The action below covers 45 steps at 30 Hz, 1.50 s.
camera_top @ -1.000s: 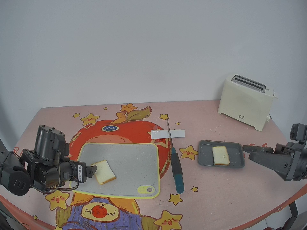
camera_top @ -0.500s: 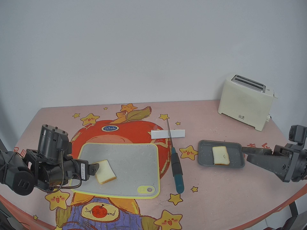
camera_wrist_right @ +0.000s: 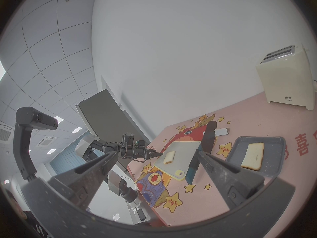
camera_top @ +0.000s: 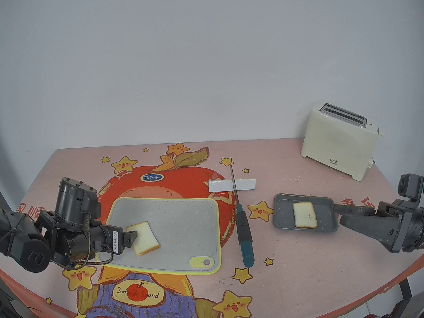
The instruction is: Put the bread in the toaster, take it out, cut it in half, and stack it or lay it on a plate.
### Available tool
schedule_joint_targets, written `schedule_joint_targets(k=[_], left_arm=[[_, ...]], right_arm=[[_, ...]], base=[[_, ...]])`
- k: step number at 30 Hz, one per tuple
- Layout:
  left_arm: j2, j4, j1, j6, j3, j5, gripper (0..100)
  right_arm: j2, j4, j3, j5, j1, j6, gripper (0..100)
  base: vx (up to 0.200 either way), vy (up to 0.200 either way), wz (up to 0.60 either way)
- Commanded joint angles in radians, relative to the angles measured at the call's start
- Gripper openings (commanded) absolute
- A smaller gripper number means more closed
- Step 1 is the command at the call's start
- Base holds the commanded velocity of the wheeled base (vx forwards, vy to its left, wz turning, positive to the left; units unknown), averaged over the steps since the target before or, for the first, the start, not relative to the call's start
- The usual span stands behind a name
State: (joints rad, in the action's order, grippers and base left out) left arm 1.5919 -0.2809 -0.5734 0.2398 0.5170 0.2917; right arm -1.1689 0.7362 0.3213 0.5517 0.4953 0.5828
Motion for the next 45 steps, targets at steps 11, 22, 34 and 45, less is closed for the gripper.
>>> schedule_joint_targets(k=[11,22,34,45], left_arm=[[0.002,0.002,0.000,0.001,-0.008,0.000,100],[0.003,0.002,0.000,0.000,-0.011,0.000,100],[0.003,0.005,0.000,0.000,-0.017,0.001,100],[0.003,0.002,0.000,0.000,-0.014,0.000,0]], right_arm=[[-0.003,0.000,-0.002,0.001,0.000,0.000,100],[-0.003,0.000,-0.002,0.001,0.000,0.000,100],[-0.005,0.000,-0.005,0.001,0.000,0.000,100],[-0.005,0.000,-0.005,0.002,0.000,0.000,100]], base=[[0.000,0.000,0.00],[0.000,0.000,0.00],[0.000,0.000,0.00],[0.000,0.000,0.00]])
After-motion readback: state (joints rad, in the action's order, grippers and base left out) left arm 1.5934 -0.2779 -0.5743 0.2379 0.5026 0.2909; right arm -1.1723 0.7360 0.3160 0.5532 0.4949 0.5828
